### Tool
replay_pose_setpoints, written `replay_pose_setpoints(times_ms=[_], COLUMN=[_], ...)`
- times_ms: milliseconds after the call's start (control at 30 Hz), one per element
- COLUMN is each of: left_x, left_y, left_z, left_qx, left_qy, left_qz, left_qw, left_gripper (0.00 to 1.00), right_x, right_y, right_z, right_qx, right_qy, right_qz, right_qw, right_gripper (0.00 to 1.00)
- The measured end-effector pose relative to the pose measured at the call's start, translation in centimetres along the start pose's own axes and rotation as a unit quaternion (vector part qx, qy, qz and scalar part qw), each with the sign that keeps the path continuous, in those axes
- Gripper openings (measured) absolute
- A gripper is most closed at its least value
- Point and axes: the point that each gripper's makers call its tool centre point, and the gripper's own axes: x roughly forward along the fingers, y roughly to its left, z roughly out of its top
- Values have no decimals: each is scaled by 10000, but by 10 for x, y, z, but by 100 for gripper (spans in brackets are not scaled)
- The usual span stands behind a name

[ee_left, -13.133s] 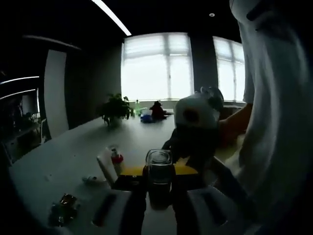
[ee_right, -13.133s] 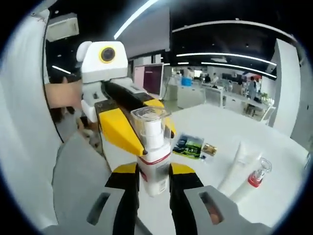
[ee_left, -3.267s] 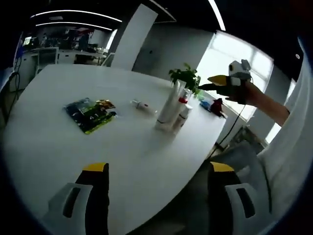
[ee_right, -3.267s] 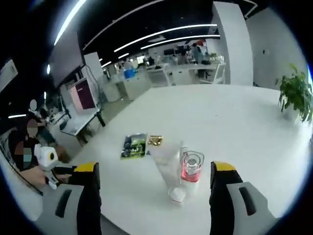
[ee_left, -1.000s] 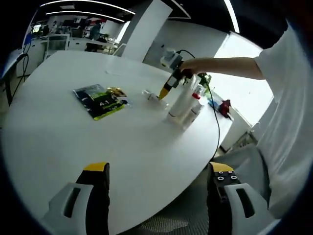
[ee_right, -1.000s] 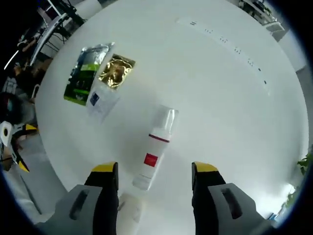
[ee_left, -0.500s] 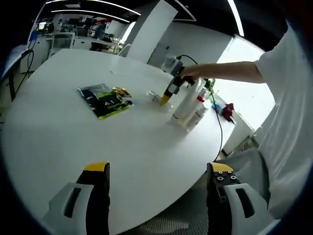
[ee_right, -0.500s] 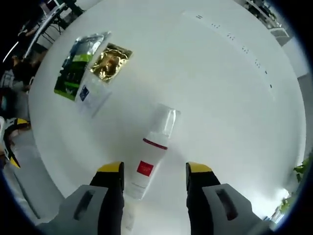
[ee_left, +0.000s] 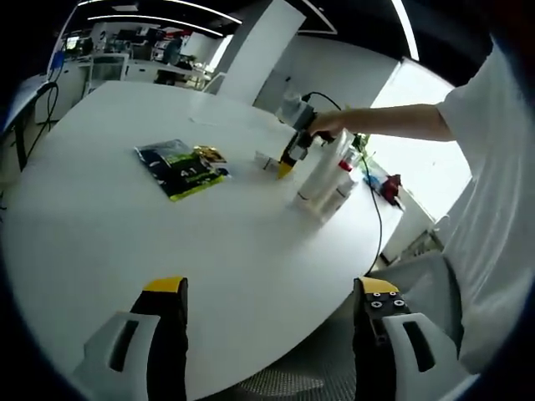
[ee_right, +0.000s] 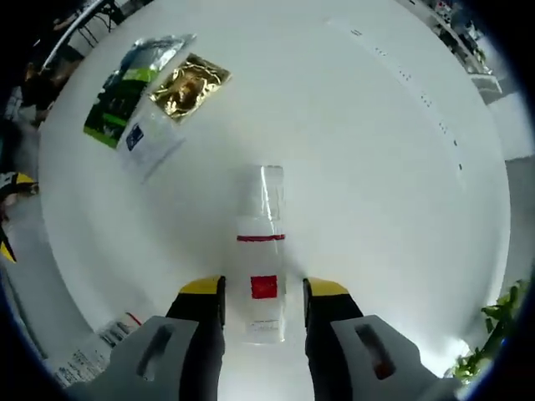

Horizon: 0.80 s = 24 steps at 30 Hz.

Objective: Arrange the skincare products in the storage area until every visible bottle or jar stands upright without overlapping.

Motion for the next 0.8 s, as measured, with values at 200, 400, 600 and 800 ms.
replay_pose_setpoints(times_ms=[200,400,600,800], left_x=[1,1,1,1], left_y=[2,2,1,1], left_z=[-2,-1,-1,-1], left_qx=[7,11,38,50], left_qy=[35,40,54,51], left_qz=[29,40,32,26], left_qw=[10000,10000,10000,10000], left_gripper=[73,73,73,73], right_x=[0,1,2,0], right_y=[-1,-1,0,2], right_z=[-1,-1,-1,-3], right_qx=[-525,-523,-544,-471], right_qy=[-8,-100,-106,-306], right_qz=[54,65,57,14], right_qw=[9986,9986,9984,9984], right_gripper=[25,19,19,19])
